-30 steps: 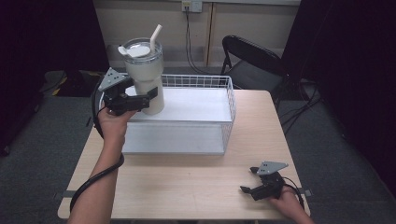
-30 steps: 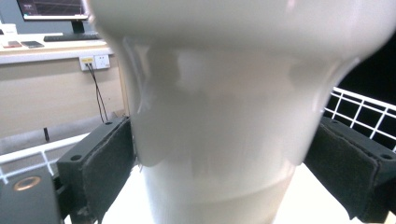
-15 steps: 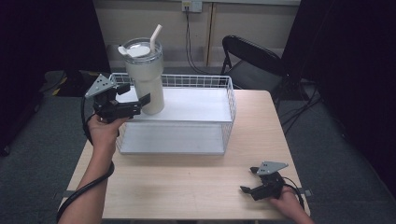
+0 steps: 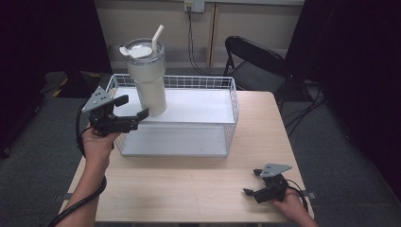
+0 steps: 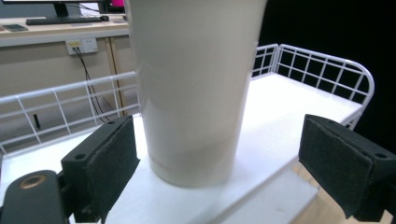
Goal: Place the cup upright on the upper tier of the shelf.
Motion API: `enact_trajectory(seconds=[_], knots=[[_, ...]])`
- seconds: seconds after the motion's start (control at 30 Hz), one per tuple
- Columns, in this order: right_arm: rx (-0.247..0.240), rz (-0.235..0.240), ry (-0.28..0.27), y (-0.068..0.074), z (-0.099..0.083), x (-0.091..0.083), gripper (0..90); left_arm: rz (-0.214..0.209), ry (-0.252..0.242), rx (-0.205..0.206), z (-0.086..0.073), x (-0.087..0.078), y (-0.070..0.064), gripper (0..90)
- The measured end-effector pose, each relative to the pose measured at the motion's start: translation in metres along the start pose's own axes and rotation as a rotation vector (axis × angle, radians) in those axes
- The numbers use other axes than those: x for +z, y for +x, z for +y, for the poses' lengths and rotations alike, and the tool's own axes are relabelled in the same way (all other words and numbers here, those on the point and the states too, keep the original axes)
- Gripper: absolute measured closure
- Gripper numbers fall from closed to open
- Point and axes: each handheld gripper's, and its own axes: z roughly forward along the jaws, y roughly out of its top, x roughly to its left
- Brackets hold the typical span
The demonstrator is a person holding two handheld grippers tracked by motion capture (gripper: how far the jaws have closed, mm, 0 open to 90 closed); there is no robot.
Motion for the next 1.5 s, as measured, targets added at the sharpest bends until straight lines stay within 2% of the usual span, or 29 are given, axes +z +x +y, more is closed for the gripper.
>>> enact_trajectory(seconds=[0.33, 0.43, 0.5, 0.67, 0.83, 1.2, 1.4, 1.5], knots=[[-0.001, -0.001, 0.001, 0.000, 0.000, 0.000, 12.2, -0.013, 0.022, -0.004, -0.027, -0.013, -0.002, 12.4], [0.000, 0.000, 0.000, 0.000, 0.000, 0.000, 12.2, -0.028, 0.018, -0.030, -0.035, -0.015, -0.003, 13.0], [-0.001, -0.001, 0.001, 0.000, 0.000, 0.000, 12.2, -0.033, 0.021, -0.023, -0.041, -0.017, -0.004, 13.1], [0.000, 0.000, 0.000, 0.000, 0.000, 0.000, 12.2, -0.039, 0.032, -0.038, -0.056, -0.018, -0.004, 13.6], [0.000, 0.000, 0.000, 0.000, 0.000, 0.000, 12.2, -0.036, 0.048, -0.057, -0.072, -0.017, -0.004, 14.3], [0.000, 0.000, 0.000, 0.000, 0.000, 0.000, 12.2, -0.053, 0.106, -0.054, -0.107, -0.009, -0.007, 15.2], [-0.001, -0.001, 0.000, 0.000, 0.000, 0.000, 12.2, -0.063, 0.140, -0.046, -0.129, -0.003, -0.011, 15.2], [0.000, 0.000, 0.000, 0.000, 0.000, 0.000, 12.2, -0.077, 0.162, -0.028, -0.141, -0.001, -0.015, 15.1]])
